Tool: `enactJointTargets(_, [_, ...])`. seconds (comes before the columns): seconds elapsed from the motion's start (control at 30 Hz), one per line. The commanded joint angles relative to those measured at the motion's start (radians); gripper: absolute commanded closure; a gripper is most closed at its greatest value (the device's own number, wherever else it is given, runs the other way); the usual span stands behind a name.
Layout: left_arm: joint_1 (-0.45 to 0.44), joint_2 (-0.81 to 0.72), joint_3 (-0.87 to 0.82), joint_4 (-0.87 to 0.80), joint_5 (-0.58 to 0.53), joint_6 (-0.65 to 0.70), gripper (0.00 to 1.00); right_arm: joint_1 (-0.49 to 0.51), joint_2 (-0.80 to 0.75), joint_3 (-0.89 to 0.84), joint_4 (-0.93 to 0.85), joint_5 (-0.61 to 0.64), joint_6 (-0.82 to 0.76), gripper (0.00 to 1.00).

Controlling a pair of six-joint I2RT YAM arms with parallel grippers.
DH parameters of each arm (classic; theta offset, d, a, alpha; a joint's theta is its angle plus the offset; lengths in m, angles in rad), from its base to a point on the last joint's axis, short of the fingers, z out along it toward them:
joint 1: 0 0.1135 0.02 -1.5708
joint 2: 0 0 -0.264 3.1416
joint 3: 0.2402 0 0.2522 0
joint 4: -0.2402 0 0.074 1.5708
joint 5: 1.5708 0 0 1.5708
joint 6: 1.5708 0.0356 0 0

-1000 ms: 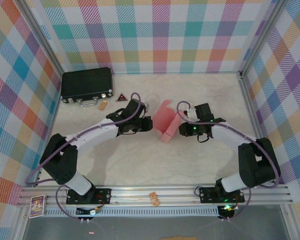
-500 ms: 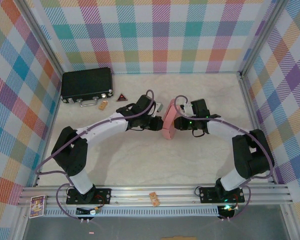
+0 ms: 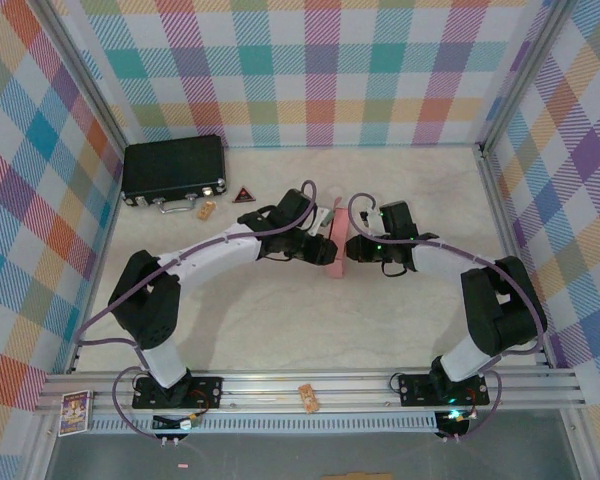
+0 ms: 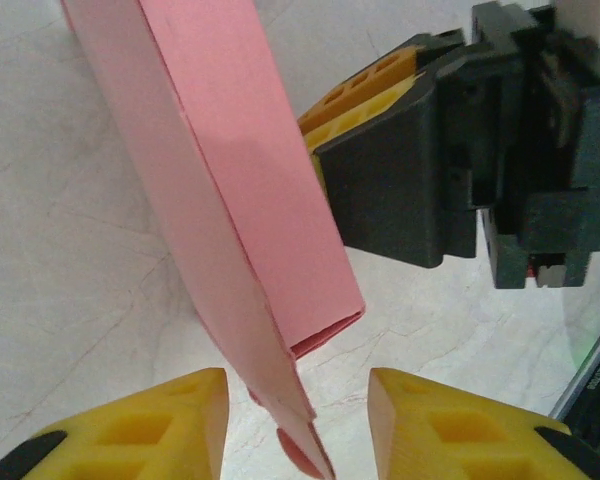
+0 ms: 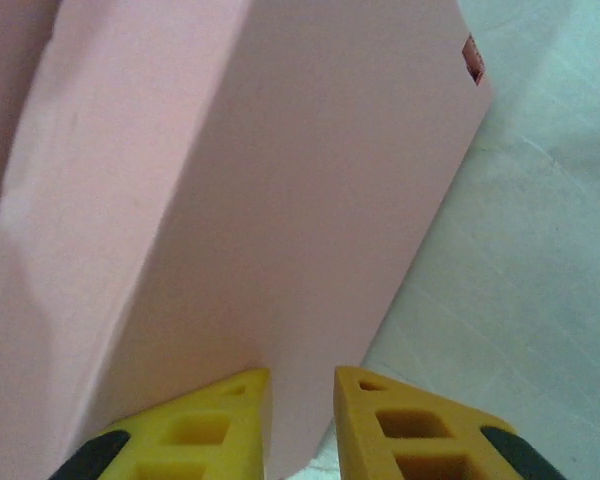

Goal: Fold the paper box

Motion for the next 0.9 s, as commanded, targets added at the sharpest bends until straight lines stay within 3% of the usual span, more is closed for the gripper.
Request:
enactJointTargets(0.0, [-0.008,0.009,0.050,-0.007,-0.014,0.050,0.51,0.004,0.005,-0.011,0.017,0.018,0.012,0.75])
enactJointTargets(0.13, [0.003,0.012,0.075,-0.012,-0.009,0.072,0.47,0.006,-0.007,-0.015,0.008,0.037,0.011,0.75])
enactJointTargets(0.33, [0.031,-0.038,0.056,0.045,-0.027,0.052,0.31,0.002,-0.021,-0.023,0.014,0.025,0.015,0.75])
enactJointTargets(0.47, [0.072,-0.059,0.029,0.067,-0.048,-0.020,0.30,-0.005,-0.038,-0.026,0.018,-0.013,0.023,0.73])
enactJointTargets(0.63, [0.120,-0.107,-0.076,0.216,0.033,-0.107,0.27,-0.030,-0.074,-0.043,0.030,-0.063,0.058,0.68])
enactJointTargets(0.87, [0.140,-0.029,-0.047,0.245,0.090,-0.145,0.27,-0.055,-0.095,-0.063,0.055,-0.138,0.096,0.66])
